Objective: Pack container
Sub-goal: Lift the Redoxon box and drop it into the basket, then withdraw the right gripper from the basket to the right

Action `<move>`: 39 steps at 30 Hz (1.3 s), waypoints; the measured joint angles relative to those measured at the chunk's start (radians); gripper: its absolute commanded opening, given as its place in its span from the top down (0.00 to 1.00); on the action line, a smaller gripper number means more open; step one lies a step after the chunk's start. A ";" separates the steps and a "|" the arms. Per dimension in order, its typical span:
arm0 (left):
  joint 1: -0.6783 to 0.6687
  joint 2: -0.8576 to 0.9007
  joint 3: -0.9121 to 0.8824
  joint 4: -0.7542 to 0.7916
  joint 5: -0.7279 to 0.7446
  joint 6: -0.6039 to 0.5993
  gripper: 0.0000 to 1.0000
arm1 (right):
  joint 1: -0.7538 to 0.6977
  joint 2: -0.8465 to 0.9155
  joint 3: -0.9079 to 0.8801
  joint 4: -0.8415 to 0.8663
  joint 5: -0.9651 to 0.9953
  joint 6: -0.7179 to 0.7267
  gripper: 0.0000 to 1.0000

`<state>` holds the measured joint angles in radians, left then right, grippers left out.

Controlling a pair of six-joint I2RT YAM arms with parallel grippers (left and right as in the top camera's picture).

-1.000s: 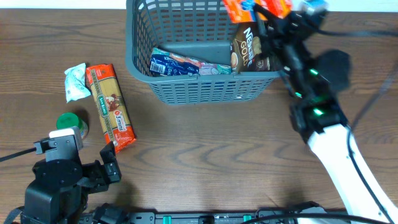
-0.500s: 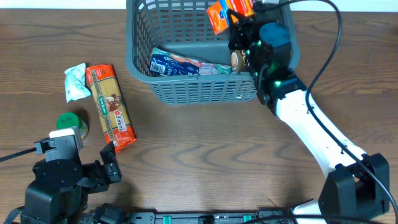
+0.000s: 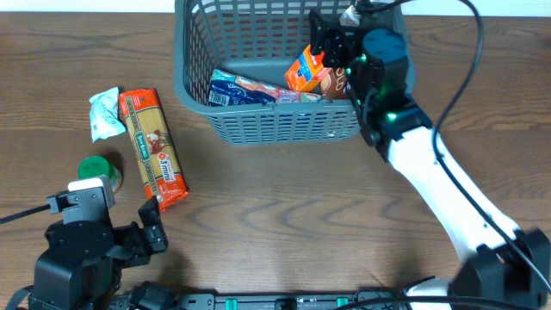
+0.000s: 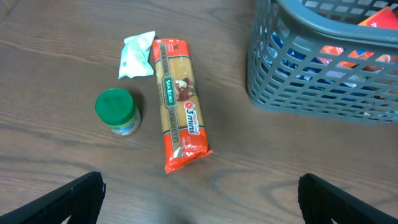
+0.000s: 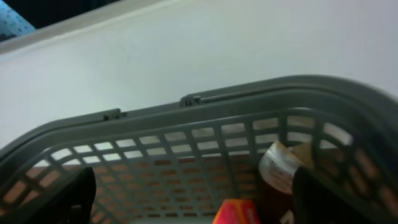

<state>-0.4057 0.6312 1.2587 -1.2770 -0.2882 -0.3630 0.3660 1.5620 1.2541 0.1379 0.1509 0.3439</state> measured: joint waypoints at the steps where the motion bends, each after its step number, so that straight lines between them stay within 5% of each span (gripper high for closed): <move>1: 0.000 0.000 0.000 0.000 0.000 0.000 0.01 | 0.000 -0.029 0.001 -0.025 0.000 -0.009 0.13; 8: 0.000 0.000 0.000 0.000 0.000 0.000 0.02 | -0.005 -0.255 0.023 -0.276 0.027 -0.044 0.11; 13: 0.000 0.000 0.000 0.000 0.000 0.000 0.02 | -0.019 -0.378 0.045 -0.562 0.067 -0.045 0.22; 26: 0.000 0.000 0.000 0.000 -0.004 0.001 0.02 | -0.023 -0.419 0.383 -1.297 0.005 -0.009 0.19; 28: 0.000 0.000 0.000 0.000 -0.003 0.000 0.02 | -0.023 -0.421 0.424 -1.365 0.001 -0.009 0.14; 29: 0.000 0.000 0.000 0.000 -0.003 0.000 0.02 | -0.023 -0.422 0.444 -1.397 -0.002 -0.007 0.02; 39: 0.000 0.000 0.000 0.001 -0.004 0.000 0.01 | -0.023 -0.420 0.473 -1.461 -0.042 -0.012 0.01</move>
<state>-0.4057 0.6312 1.2587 -1.2762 -0.2920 -0.3626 0.3431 1.1416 1.7275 -1.3235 0.1093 0.3317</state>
